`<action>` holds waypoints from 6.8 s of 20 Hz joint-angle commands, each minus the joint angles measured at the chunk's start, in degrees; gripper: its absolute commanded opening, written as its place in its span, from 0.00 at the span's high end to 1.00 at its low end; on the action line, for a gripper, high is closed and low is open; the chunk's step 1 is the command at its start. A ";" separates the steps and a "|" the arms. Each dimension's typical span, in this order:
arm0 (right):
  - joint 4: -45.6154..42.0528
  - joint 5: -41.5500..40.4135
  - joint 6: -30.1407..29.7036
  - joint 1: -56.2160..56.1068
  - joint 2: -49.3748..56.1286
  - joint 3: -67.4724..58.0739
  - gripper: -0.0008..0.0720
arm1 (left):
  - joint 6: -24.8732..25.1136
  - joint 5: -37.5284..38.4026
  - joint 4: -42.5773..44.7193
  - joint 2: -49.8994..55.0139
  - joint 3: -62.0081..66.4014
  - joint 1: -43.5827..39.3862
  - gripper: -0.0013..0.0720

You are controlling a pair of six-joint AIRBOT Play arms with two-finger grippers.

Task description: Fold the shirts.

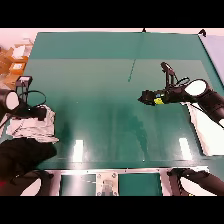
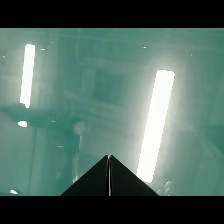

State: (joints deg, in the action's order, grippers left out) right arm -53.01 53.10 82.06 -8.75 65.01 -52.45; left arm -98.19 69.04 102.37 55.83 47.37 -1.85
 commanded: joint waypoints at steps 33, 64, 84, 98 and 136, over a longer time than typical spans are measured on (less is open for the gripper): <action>0.46 10.80 0.00 17.99 0.02 -8.09 0.97 | 8.92 1.77 -30.34 30.05 39.56 -32.92 0.02; 13.97 -3.96 -3.74 -10.88 10.62 12.02 0.97 | 35.76 -25.53 -77.09 48.37 29.00 -6.80 0.95; 13.16 24.81 -6.27 22.40 -13.18 -33.09 0.97 | 30.51 -11.45 -42.51 -11.52 46.66 3.26 0.95; 12.98 6.32 -13.38 9.99 6.56 -3.41 0.97 | 30.42 -18.32 -49.44 -11.28 -4.31 3.26 0.95; 21.38 20.44 -5.27 23.85 -6.12 -39.04 0.97 | 31.58 -12.50 -37.83 -10.23 48.26 3.26 0.95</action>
State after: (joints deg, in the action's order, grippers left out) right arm -31.86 69.95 74.48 7.79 61.17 -73.21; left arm -65.78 54.94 61.06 45.60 77.54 1.39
